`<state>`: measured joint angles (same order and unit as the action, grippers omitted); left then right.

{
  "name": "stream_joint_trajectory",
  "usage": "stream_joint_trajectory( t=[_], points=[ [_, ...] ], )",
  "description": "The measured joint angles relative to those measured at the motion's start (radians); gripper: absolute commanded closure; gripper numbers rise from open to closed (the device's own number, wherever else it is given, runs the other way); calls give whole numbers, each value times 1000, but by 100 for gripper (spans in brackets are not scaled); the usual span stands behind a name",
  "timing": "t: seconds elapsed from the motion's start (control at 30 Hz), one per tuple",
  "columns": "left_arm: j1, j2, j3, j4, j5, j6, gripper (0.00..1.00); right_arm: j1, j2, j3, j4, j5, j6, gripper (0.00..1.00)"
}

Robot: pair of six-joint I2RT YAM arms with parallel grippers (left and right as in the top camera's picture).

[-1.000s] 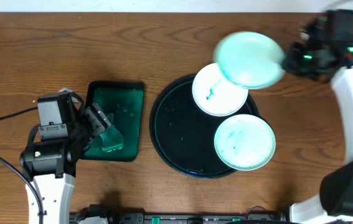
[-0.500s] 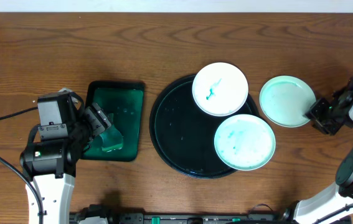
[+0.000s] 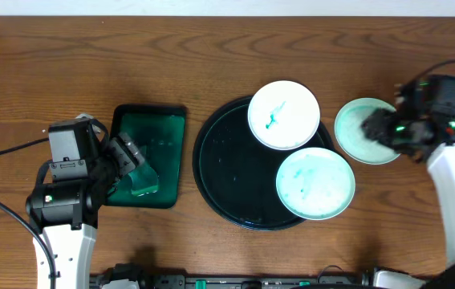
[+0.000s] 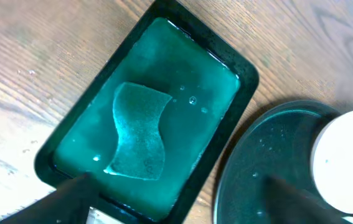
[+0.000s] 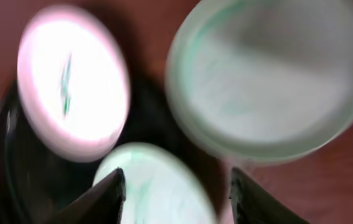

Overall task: Clean dirty plates on tray and stack at the side
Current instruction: 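Move the right gripper back and grip the rim of the next plate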

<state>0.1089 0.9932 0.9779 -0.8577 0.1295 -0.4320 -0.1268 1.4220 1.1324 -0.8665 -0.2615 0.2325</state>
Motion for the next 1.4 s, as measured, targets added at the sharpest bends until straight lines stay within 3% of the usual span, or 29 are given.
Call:
stream_joint_trajectory(
  t=[0.23,0.3,0.33,0.37,0.4,0.43,0.77,1.03,1.23,1.4],
  points=[
    [0,0,0,0,0,-5,5,177,39,-137,-29,193,39,41],
    [0,0,0,-1,0,-5,6,183,51,-201,-10,215,56,46],
    [0,0,0,-3,0,-5,6,183,53,-230,4,219,62,54],
    [0,0,0,-4,0,-5,6,183,53,-257,16,219,68,67],
    [0,0,0,-5,0,-5,6,182,53,-278,29,217,71,92],
    [0,0,0,-6,-1,-5,6,183,54,-302,42,213,78,99],
    [0,0,0,-7,0,-5,6,191,35,-239,26,128,-23,99],
    [0,0,0,-18,0,-5,5,377,0,-135,162,55,-111,99],
    [0,2,0,-25,0,-5,5,538,156,-135,266,74,-127,99],
    [0,15,0,-28,0,-5,5,575,324,-135,271,47,-139,99]
  ],
)
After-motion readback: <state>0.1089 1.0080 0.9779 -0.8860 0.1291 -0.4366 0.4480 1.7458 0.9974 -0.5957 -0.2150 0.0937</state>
